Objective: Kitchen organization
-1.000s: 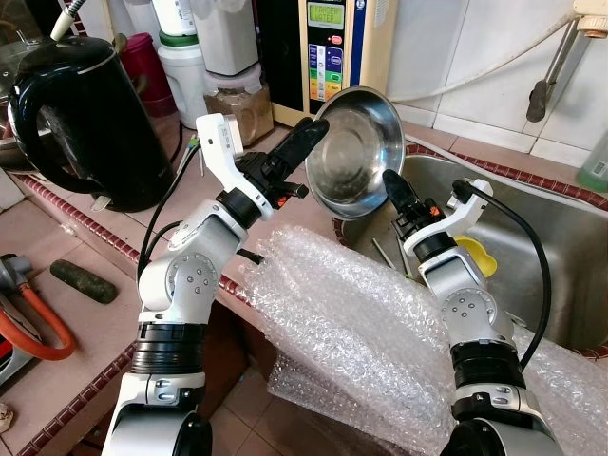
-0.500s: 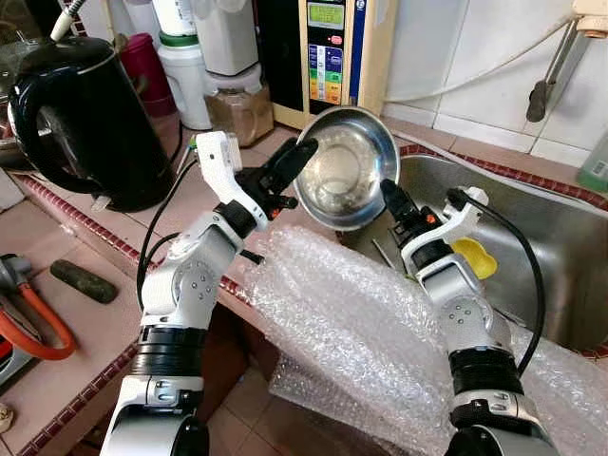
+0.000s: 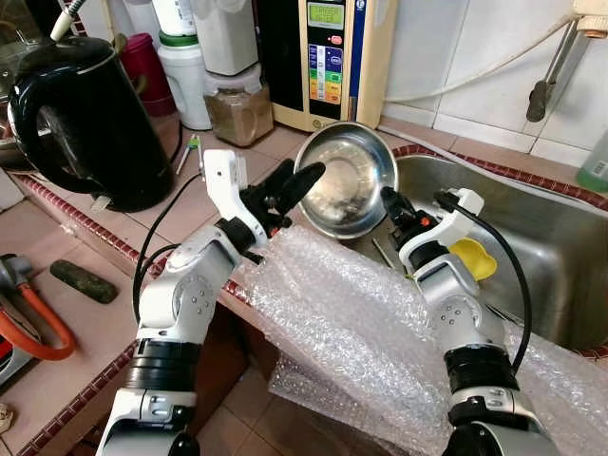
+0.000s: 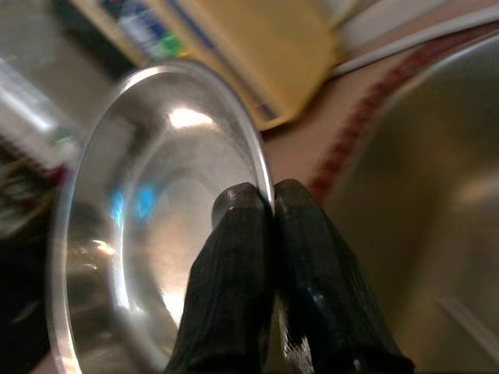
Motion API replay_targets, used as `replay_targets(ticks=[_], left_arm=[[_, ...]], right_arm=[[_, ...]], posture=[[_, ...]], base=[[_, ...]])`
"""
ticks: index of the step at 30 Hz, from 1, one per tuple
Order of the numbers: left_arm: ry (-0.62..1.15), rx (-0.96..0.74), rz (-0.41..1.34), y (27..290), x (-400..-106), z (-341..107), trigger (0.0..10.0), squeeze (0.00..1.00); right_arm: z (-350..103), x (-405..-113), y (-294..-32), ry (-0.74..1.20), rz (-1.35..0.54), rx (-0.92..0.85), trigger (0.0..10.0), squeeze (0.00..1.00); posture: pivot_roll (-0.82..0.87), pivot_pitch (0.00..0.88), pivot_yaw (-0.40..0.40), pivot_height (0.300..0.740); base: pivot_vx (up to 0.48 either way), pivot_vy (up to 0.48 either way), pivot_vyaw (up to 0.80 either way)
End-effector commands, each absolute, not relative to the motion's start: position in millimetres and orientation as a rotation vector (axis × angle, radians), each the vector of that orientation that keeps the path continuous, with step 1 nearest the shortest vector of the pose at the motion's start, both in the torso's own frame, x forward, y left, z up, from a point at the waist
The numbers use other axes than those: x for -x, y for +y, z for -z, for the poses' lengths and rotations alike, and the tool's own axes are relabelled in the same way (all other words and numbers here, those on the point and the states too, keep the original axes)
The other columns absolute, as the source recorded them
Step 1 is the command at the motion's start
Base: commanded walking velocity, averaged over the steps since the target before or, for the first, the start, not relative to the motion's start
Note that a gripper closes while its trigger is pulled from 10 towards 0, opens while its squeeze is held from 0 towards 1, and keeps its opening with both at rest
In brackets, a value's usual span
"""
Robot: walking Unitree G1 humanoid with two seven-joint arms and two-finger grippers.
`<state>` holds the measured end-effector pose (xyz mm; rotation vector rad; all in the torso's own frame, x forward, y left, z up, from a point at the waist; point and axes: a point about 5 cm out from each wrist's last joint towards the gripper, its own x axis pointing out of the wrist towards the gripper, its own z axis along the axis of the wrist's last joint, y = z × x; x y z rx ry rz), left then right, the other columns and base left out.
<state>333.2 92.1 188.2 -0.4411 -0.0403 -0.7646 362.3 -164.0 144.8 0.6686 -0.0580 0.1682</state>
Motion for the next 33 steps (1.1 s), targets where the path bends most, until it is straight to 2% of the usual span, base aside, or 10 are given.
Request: replay_targets(ticks=[1,11,18,20,28,29,30,31,32,33], left_arm=[[-0.038,0.407,0.765,93,-332,-189,10.0,1.0],[0.021,0.354,0.711,99,-332,-173,10.0,1.0],[0.085,0.25,0.739,106,-327,-162,10.0,1.0],[0.126,0.212,0.794,104,-321,-156,10.0,1.0],[0.163,0.175,0.864,91,-315,-143,10.0,1.0],[0.165,0.178,0.868,88,-315,-141,10.0,1.0],[0.166,0.177,0.87,85,-315,-141,10.0,1.0],[0.166,0.179,0.874,83,-315,-140,10.0,1.0],[0.165,0.186,0.875,80,-315,-141,10.0,1.0],[0.164,0.19,0.877,78,-316,-141,10.0,1.0]], right_arm=[[-147,-365,-166,-0.068,-0.142,-0.672,0.0,0.0],[-144,-366,-181,-0.073,-0.032,-0.651,0.0,0.0],[-135,-362,-219,-0.051,0.181,-0.524,0.0,0.0],[-128,-358,-242,-0.005,0.276,-0.448,0.0,0.0],[-113,-351,-270,0.094,0.361,-0.376,0.0,0.0],[-109,-349,-272,0.114,0.363,-0.351,2.6,0.0],[-108,-349,-272,0.12,0.363,-0.35,3.6,0.0],[-106,-348,-272,0.129,0.366,-0.341,8.4,0.0],[-104,-348,-272,0.135,0.361,-0.333,10.0,0.64],[-103,-348,-271,0.138,0.354,-0.33,10.0,0.95]], posture=[[-0.01,0.028,0.062,0.74],[-0.01,0.03,0.062,0.74],[0.0,0.031,0.058,0.74],[0.0,0.033,0.057,0.74],[-0.01,0.028,0.047,0.74],[-0.01,0.026,0.043,0.74],[-0.01,0.024,0.038,0.74],[-0.01,0.022,0.035,0.74],[-0.02,0.02,0.034,0.74],[-0.02,0.02,0.034,0.74]], base=[[0.0,0.0,0.0],[0.0,0.0,0.0],[0.0,0.0,0.0],[0.0,0.0,0.0],[0.0,0.0,0.0],[0.0,0.0,0.0],[0.0,0.0,0.0],[0.0,0.0,0.0],[0.0,0.0,0.0],[0.0,0.0,0.0]])
